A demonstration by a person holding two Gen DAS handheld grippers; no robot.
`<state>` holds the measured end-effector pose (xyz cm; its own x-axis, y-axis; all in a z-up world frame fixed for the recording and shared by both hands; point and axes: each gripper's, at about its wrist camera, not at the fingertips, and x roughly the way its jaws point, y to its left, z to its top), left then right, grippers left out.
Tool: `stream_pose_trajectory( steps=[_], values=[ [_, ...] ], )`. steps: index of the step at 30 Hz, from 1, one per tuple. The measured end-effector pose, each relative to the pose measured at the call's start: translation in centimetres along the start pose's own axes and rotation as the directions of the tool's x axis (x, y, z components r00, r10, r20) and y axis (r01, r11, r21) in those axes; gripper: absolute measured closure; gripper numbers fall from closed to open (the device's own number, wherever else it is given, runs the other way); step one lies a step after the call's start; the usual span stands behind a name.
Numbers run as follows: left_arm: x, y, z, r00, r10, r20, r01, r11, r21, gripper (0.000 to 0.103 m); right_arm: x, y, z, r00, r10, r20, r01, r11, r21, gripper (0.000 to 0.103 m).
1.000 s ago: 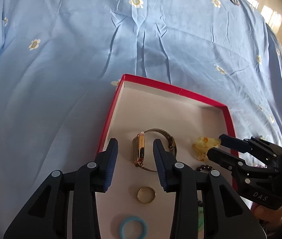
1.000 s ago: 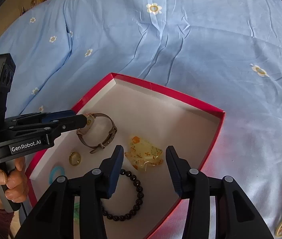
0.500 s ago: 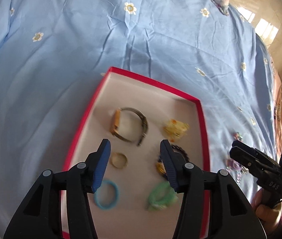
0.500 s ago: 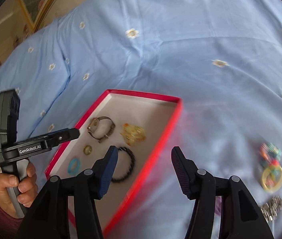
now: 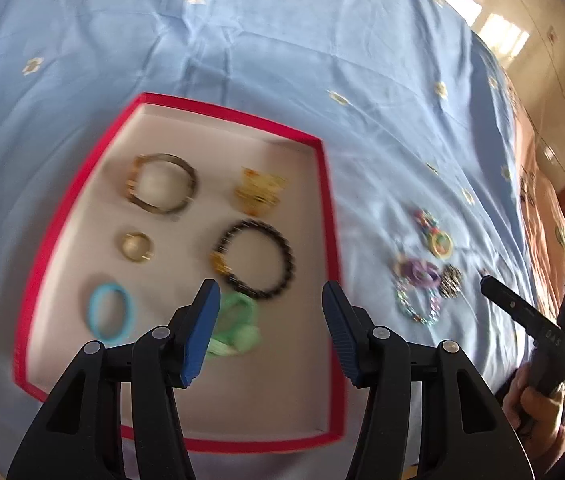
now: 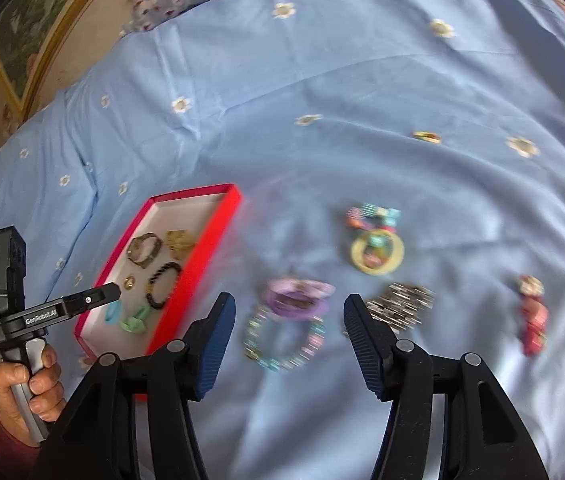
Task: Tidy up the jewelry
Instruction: 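Open both tools and move them back to the jewelry pile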
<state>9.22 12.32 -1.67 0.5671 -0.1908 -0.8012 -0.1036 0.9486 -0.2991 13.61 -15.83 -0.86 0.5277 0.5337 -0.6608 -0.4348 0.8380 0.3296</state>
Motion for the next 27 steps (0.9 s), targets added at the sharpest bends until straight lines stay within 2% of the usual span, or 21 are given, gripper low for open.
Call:
stream_pose_trajectory(
  steps=[10, 18, 27],
  values=[
    [1.8, -5.3, -1.3, 0.997, -0.045, -0.055, 0.050, 0.994, 0.095, 0.051, -3.6, -5.1, -2.7, 0.997, -0.076, 0.027, 0.073, 0.991, 0.110, 0.044],
    [3.4, -9.3, -1.1, 0.995, -0.060, -0.084, 0.074, 0.981, 0.182, 0.051, -5.4, -7.2, -2.7, 0.990, -0.129, 0.063, 0.120, 0.983, 0.138, 0.043],
    [5.3, -11.8, -0.4, 0.992, -0.061, -0.108, 0.085, 0.968, 0.238, 0.051, -5.6, -8.9, -2.6, 0.982, -0.177, 0.065, 0.165, 0.973, 0.159, 0.041]
  ],
)
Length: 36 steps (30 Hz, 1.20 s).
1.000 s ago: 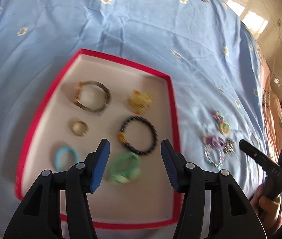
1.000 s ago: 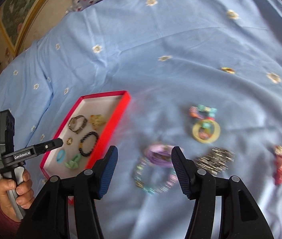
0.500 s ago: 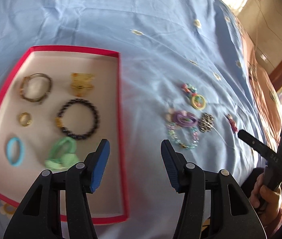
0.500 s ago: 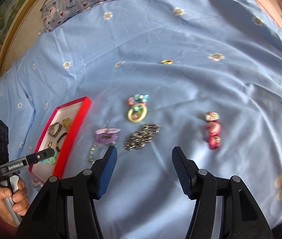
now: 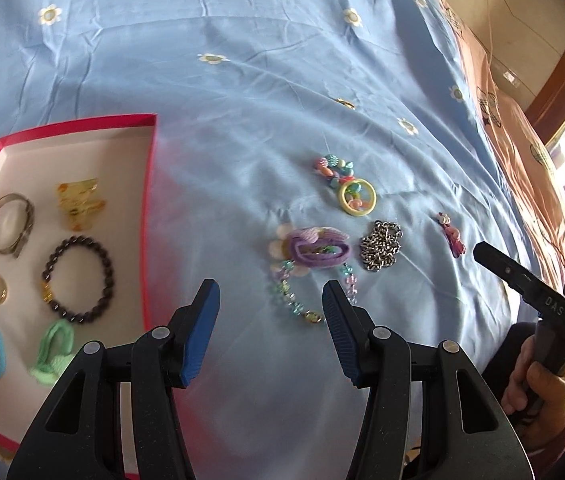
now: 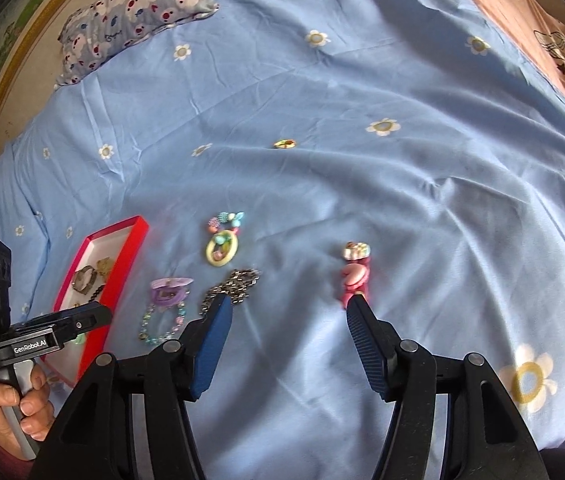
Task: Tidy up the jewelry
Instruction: 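Open both tools and move them back to the jewelry pile, then grasp the purple bow hair tie with the left tool while the right tool grasps the pink hair clip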
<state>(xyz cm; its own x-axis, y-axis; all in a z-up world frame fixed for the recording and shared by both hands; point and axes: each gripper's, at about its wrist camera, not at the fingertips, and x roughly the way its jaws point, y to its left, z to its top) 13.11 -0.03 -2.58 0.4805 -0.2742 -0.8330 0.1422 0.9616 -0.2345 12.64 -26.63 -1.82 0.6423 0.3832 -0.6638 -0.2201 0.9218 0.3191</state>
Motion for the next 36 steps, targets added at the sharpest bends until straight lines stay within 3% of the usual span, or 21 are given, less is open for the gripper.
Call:
stream_pose_trajectory(
  steps=[12, 15, 16, 17, 22, 23, 36],
  values=[
    [4.3, -2.5, 2.5, 0.999, -0.016, -0.033, 0.019, 0.996, 0.082, 0.052, 2.4, -1.4, 1.4, 0.992, -0.123, -0.032, 0.122, 0.992, -0.018, 0.042],
    [5.6, -3.0, 2.8, 0.998, -0.011, -0.061, 0.018, 0.993, 0.115, 0.068, 3.2, -1.5, 1.5, 0.990, -0.130, -0.045, 0.129, 0.991, -0.018, 0.043],
    [6.0, -3.1, 2.8, 0.998, -0.014, -0.068, 0.022, 0.993, 0.119, 0.078, 3.6, -1.5, 1.5, 0.989, -0.136, -0.052, 0.135, 0.991, -0.022, 0.044],
    [6.2, -3.1, 2.8, 0.997, -0.012, -0.071, 0.021, 0.992, 0.123, 0.086, 4.0, -1.6, 1.4, 0.988, -0.139, -0.062, 0.138, 0.990, -0.026, 0.048],
    [5.8, -3.2, 2.3, 0.998, -0.026, -0.056, 0.034, 0.989, 0.143, 0.099, 4.6, -1.8, 1.3, 0.983, -0.169, -0.069, 0.167, 0.985, -0.042, 0.080],
    [5.6, -3.2, 2.3, 0.998, -0.025, -0.053, 0.033, 0.989, 0.144, 0.099, 4.5, -1.8, 1.3, 0.984, -0.166, -0.065, 0.164, 0.986, -0.040, 0.086],
    [0.9, -0.6, 1.2, 0.998, -0.053, 0.035, 0.051, 0.997, 0.063, 0.100, 1.7, 1.3, 1.5, 1.000, -0.030, 0.004, 0.030, 0.998, -0.059, 0.086]
  ],
)
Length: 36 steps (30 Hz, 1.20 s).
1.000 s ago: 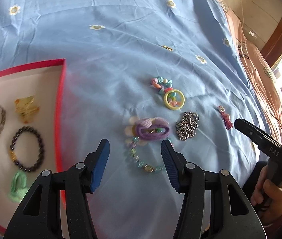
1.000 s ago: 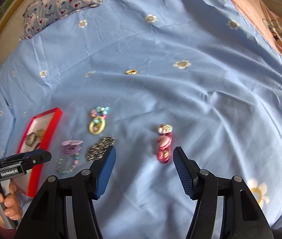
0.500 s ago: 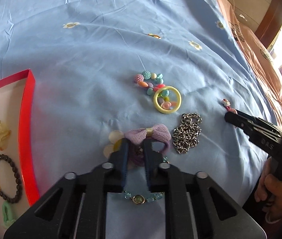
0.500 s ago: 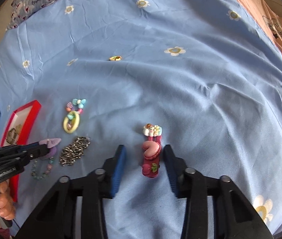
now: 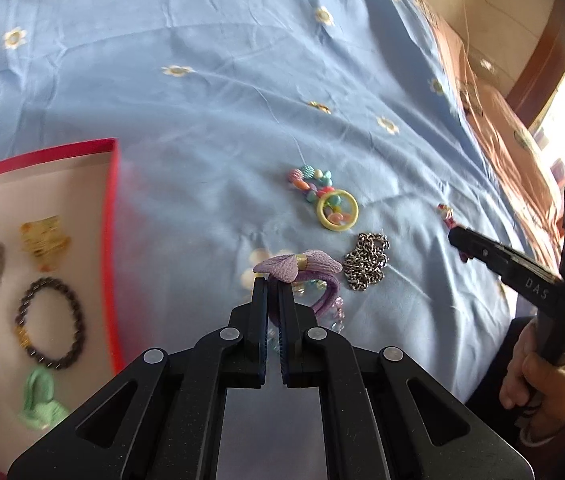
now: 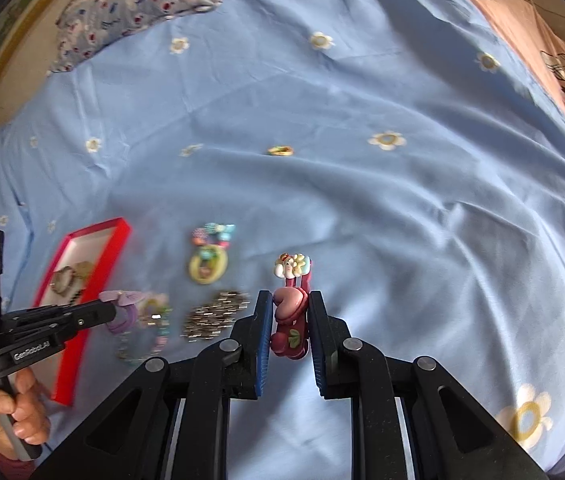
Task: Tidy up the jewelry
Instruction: 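Grasp the purple bow hair tie with the left tool while the right tool grasps the pink hair clip, then carry the purple hair tie and pink clip into the red box and open both tools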
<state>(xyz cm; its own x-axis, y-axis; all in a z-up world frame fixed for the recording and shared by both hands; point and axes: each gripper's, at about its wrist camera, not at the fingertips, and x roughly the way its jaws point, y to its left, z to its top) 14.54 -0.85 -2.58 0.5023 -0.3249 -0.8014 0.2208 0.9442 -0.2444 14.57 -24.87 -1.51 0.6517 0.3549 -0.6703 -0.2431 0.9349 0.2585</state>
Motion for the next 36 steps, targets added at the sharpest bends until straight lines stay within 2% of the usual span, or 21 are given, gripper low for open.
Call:
stream_pose_trajectory(
  steps=[7, 11, 17, 36],
  values=[
    [-3.3, 2.6, -1.4, 0.998, 0.025, 0.054, -0.020, 0.997, -0.079, 0.100, -0.2, 4.0, -0.6, 0.995, 0.101, -0.020, -0.101, 0.994, -0.049, 0.086],
    [-5.1, 3.8, -2.4, 0.994, 0.072, 0.084, -0.063, 0.993, -0.098, 0.100, -0.1, 6.5, -1.1, 0.989, 0.142, -0.037, -0.145, 0.986, -0.084, 0.086],
    [-7.1, 6.0, -3.8, 0.991, 0.087, 0.104, -0.071, 0.986, -0.152, 0.100, 0.3, 10.1, -1.6, 0.977, 0.200, -0.069, -0.208, 0.968, -0.138, 0.086],
    [-11.5, 13.6, -8.0, 0.974, 0.181, 0.138, -0.128, 0.937, -0.326, 0.100, 2.1, 18.6, -3.1, 0.938, 0.306, -0.163, -0.339, 0.910, -0.239, 0.086]
  ],
)
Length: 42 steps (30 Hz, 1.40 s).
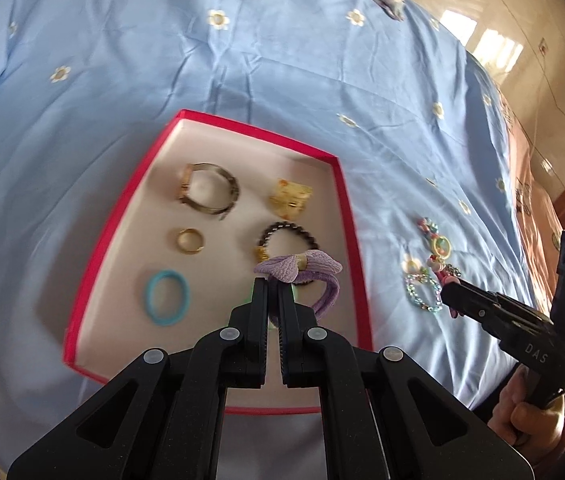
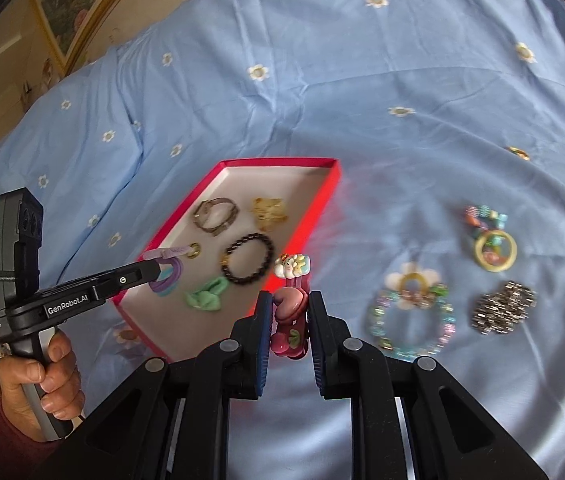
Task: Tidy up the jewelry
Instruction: 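Carry the purple hair tie and pink clip into the red box and open both tools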
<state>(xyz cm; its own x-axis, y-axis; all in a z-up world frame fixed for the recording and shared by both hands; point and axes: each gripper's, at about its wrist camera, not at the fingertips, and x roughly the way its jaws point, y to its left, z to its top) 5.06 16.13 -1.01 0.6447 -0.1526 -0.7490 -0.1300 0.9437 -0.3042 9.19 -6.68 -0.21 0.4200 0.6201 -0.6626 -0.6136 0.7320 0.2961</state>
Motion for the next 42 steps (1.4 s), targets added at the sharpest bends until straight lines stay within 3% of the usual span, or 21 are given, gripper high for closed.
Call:
stream_pose_trajectory(
  steps=[18, 29, 42],
  values=[
    [-0.1, 5.7, 0.3, 0.998, 0.069, 0.010, -0.068, 0.991, -0.112, 0.100, 4.7, 4.9, 0.7, 0.995, 0.067, -0.071, -0.072, 0.994, -0.083, 0.086],
    [2.4, 7.4, 1.6, 0.993, 0.115, -0.022, -0.116, 0.987, -0.109, 0.100, 8.8, 6.0, 2.0, 0.991, 0.070, -0.110, -0.081, 0.992, -0.096, 0.086],
    [4.3, 7.7, 1.7, 0.988, 0.144, -0.059, -0.148, 0.986, -0.079, 0.099, 12.5, 5.8, 2.1, 0.985, 0.020, -0.171, -0.040, 0.993, -0.113, 0.085]
  ],
)
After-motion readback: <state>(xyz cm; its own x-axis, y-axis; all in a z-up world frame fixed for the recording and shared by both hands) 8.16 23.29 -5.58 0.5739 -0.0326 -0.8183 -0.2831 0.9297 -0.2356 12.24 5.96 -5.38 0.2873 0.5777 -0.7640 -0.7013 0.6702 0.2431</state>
